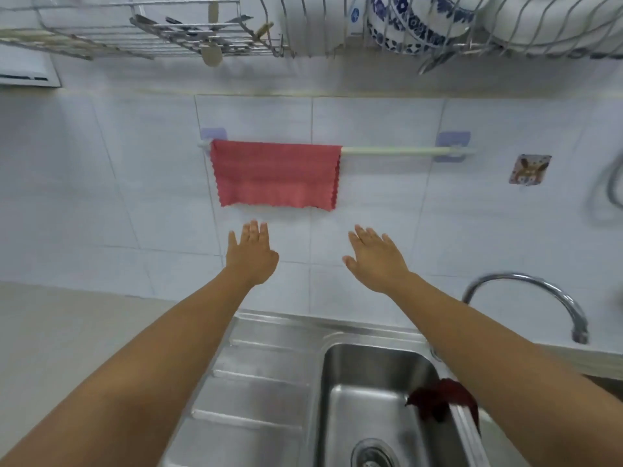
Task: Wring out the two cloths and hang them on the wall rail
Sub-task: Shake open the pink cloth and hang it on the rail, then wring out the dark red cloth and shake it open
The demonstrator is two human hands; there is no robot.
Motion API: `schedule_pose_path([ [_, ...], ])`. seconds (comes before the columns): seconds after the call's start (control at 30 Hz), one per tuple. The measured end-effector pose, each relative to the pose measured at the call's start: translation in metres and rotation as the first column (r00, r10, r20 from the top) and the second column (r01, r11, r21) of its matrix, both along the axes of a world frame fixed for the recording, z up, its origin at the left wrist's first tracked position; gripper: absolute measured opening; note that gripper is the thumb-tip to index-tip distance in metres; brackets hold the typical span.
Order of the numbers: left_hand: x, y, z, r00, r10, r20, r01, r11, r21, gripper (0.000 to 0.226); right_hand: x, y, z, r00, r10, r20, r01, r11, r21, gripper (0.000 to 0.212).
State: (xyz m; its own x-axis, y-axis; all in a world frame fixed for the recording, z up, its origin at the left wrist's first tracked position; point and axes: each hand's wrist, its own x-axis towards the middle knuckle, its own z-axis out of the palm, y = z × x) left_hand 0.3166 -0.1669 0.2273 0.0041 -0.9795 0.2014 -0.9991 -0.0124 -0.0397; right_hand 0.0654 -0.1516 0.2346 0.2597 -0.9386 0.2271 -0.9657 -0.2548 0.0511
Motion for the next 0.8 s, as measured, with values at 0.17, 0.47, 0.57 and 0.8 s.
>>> schedule_pose_path([
  [0.17, -0.055, 0.052, -0.080, 0.994, -0.060, -0.087, 0.078, 0.972, 0.220, 0.065, -0.032, 0.060, -0.069, 0.999, -0.051, -0.013, 0.053, 0.970, 0.236, 0.060],
  [0.47, -0.151, 0.132, -0.173, 0.953, -0.200, -0.228, 0.280, 0.868, 0.411, 0.063, -0.112, 0.139, -0.170, 0.968, -0.241, 0.065, 0.186, 0.872, 0.453, 0.051],
  [0.57, -0.182, 0.147, -0.187, 0.945, -0.228, -0.233, 0.312, 0.837, 0.449, 0.058, -0.139, 0.154, -0.190, 0.947, -0.308, 0.093, 0.225, 0.840, 0.493, 0.046],
  [0.8, -0.251, 0.151, -0.216, 0.923, -0.258, -0.286, 0.375, 0.777, 0.506, 0.049, -0.196, 0.159, -0.222, 0.916, -0.391, 0.089, 0.272, 0.768, 0.579, 0.050],
])
